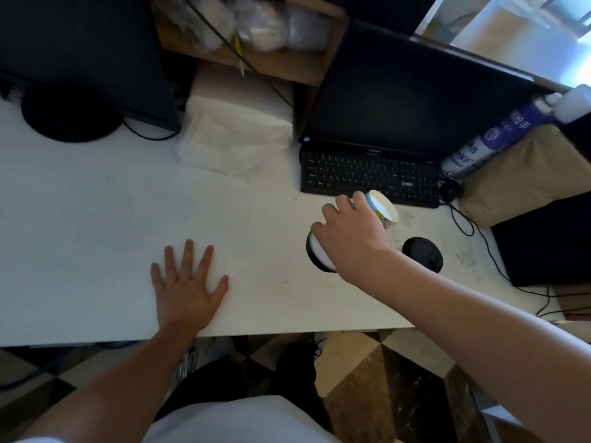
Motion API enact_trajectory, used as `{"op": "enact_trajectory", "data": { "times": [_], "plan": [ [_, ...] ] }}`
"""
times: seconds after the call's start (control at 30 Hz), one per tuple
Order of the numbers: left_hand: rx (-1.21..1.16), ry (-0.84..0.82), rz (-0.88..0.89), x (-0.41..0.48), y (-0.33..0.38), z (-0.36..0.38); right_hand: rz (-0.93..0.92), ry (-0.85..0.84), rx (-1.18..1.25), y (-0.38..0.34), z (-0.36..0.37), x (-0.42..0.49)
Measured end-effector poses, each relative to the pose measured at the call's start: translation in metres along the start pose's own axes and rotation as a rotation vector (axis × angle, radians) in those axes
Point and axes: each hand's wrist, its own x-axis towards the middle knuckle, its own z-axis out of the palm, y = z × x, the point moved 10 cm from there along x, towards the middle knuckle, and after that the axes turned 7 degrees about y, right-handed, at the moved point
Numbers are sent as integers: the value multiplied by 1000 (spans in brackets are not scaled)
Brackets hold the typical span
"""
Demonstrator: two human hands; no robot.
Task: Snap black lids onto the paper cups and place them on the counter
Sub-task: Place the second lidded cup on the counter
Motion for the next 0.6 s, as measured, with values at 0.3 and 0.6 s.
{"op": "enact_trajectory", "data": {
  "times": [0.3,0.6],
  "plan": [
    [-11,6,3,0,0,-1,112,130,503,33,-10,-1],
    [-12,4,0,0,0,-1,305,62,1684,3,11,-10]
  ]
}}
